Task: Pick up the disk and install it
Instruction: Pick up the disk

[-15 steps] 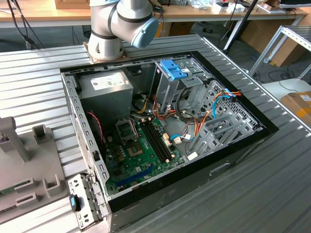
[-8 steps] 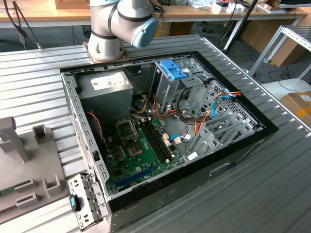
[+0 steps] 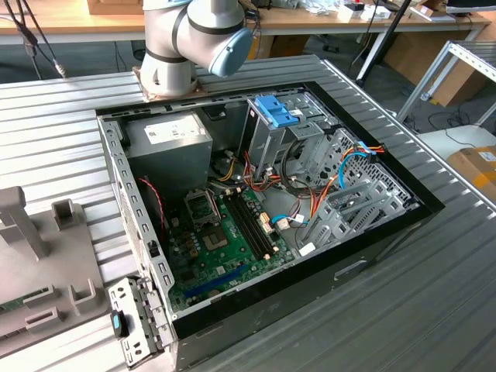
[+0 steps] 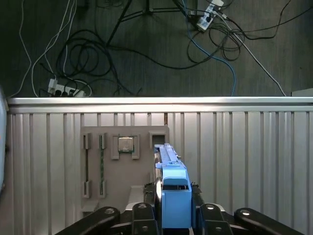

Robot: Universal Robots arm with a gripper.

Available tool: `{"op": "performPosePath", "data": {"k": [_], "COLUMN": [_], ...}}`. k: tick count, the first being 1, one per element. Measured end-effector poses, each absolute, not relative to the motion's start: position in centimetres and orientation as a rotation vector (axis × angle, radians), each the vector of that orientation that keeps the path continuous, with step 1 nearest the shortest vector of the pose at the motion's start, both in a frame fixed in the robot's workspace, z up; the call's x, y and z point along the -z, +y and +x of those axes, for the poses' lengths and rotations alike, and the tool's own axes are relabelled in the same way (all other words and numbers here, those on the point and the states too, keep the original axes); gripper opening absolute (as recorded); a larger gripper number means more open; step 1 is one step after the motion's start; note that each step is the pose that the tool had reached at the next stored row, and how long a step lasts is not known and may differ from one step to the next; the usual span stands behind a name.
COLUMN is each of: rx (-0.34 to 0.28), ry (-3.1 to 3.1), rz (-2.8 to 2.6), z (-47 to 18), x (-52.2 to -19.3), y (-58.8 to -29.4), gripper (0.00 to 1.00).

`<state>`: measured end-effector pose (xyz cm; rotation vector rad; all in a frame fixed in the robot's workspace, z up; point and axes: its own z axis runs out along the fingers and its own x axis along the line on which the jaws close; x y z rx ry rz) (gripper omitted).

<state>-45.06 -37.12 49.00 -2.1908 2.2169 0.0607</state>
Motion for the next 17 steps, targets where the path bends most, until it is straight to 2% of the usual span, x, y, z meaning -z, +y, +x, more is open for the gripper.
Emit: {"op": "performPosePath", "data": {"k": [4,17], "rx": [-0.061,-0.061], "ry": [2.217,2.217], "rz": [-2.191,-2.191], "z": [-45.1,-44.6], "x": [-50.8,-51.4], "y": [-37.1,-37.1], "gripper": [0.37,0.37]}}
